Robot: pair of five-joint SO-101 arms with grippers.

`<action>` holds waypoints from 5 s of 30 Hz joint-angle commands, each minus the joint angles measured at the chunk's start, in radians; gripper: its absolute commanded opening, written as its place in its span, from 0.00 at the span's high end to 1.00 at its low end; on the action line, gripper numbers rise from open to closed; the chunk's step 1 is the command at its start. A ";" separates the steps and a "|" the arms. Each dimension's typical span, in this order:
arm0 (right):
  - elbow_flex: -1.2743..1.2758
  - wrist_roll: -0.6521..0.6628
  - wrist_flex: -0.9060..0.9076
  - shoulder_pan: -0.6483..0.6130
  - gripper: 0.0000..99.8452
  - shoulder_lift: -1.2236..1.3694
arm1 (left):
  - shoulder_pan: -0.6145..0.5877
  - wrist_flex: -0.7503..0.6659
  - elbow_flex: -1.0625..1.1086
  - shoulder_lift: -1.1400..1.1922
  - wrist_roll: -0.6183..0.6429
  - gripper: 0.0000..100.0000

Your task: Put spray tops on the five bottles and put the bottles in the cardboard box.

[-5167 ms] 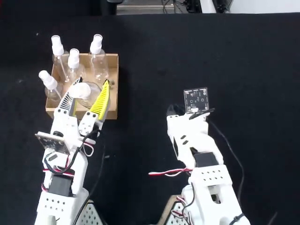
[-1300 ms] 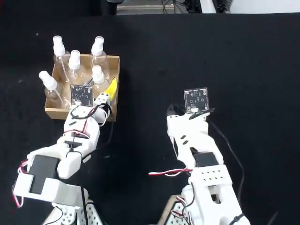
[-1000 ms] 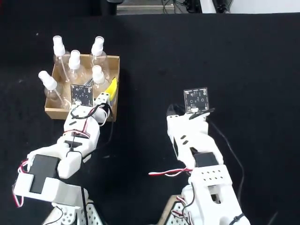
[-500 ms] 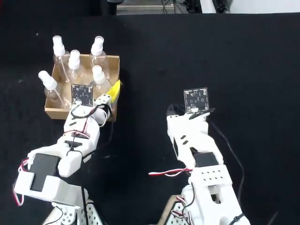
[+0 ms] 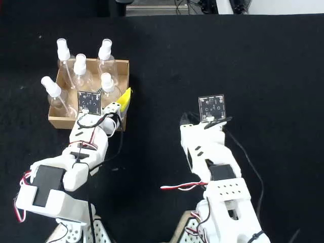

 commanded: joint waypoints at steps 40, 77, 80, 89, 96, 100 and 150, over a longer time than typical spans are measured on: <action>-0.019 0.006 -0.026 0.012 0.99 -0.025 | -0.018 0.195 -0.045 -0.226 -0.005 0.74; -0.021 0.006 -0.026 0.012 0.99 -0.025 | -0.019 0.238 -0.104 -0.215 -0.006 0.74; -0.021 0.006 -0.026 0.012 0.99 -0.025 | -0.018 0.308 -0.139 -0.215 -0.005 0.74; -0.021 0.006 -0.026 0.012 0.99 -0.025 | -0.024 0.331 -0.170 -0.215 -0.009 0.74; -0.021 0.006 -0.026 0.012 0.99 -0.025 | -0.019 0.331 -0.183 -0.213 -0.006 0.74; -0.021 0.006 -0.026 0.012 0.99 -0.025 | -0.025 0.333 -0.193 -0.207 -0.005 0.74; -0.024 0.005 -0.026 0.012 0.99 -0.025 | -0.027 0.675 -0.162 -0.402 -0.003 0.74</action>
